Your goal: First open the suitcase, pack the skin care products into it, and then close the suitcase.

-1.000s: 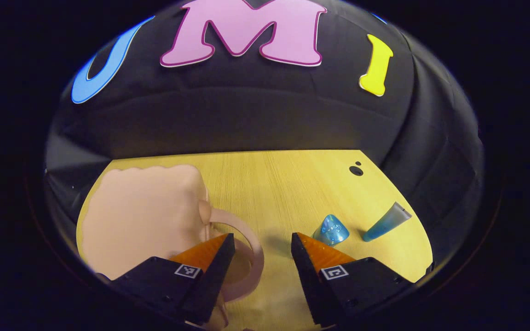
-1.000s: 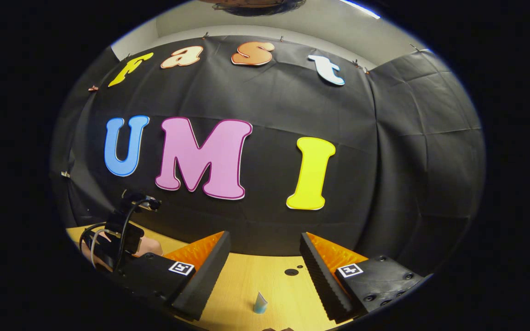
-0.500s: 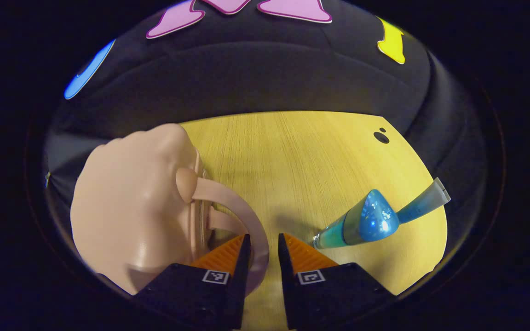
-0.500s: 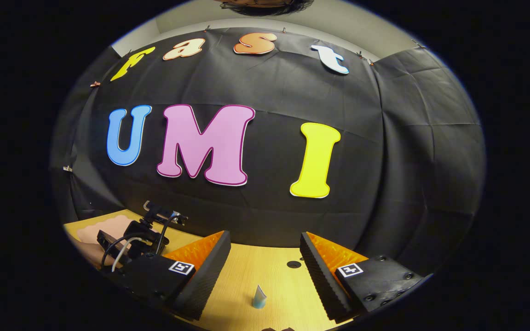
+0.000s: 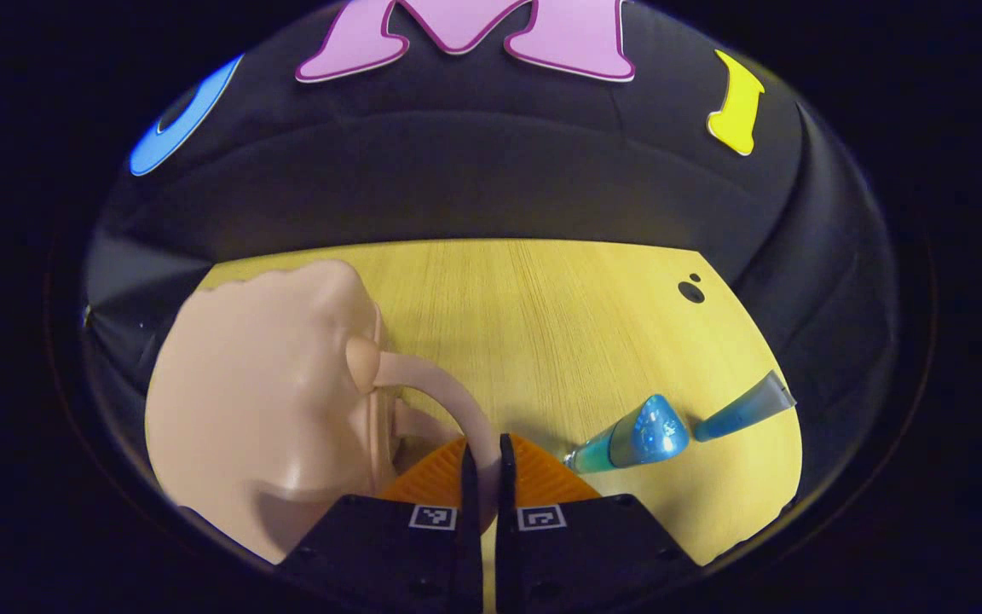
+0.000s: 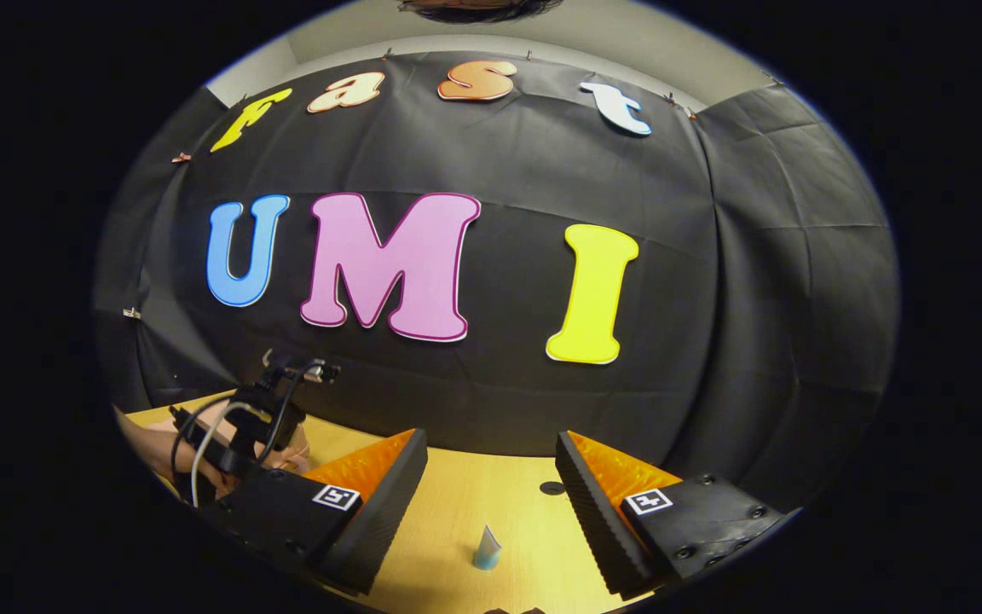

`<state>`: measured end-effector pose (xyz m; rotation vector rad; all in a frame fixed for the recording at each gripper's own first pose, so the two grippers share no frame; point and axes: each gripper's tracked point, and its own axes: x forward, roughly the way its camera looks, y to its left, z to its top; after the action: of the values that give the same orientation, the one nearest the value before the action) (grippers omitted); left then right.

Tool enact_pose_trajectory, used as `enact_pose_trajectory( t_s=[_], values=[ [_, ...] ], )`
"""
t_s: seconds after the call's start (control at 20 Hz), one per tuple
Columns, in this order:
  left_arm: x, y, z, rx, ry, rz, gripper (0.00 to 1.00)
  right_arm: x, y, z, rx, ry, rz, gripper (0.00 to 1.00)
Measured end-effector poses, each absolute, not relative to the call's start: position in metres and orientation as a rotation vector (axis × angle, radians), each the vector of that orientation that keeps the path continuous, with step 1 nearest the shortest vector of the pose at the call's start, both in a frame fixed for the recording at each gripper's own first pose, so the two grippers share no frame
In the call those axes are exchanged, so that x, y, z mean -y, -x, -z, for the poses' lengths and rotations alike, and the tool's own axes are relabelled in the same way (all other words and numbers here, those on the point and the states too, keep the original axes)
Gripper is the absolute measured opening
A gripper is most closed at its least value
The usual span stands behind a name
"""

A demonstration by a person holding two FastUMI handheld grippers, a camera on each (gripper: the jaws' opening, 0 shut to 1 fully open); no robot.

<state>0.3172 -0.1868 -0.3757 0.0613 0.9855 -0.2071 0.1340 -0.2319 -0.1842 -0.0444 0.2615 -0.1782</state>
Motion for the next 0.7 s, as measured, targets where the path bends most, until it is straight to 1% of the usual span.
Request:
enact_pose_trajectory(
  t_s=[0.15, 0.35, 0.5, 0.7],
  values=[
    [0.165, -0.326, 0.313, -0.932, -0.044, 0.211, 0.11, 0.219, -0.137, 0.183, -0.255, 0.016, 0.141, 0.96],
    [0.106, -0.344, 0.232, -0.857, -0.091, 0.195, 0.11, 0.195, -0.137, 0.184, -0.256, 0.002, 0.070, 0.96],
    [0.030, -0.353, 0.186, -0.814, -0.107, 0.158, 0.11, 0.174, -0.132, 0.167, -0.235, 0.022, 0.044, 0.96],
    [-0.087, -0.361, 0.158, -0.746, -0.207, 0.059, 0.11, 0.148, -0.130, 0.144, -0.209, 0.063, 0.060, 0.95]
  ],
)
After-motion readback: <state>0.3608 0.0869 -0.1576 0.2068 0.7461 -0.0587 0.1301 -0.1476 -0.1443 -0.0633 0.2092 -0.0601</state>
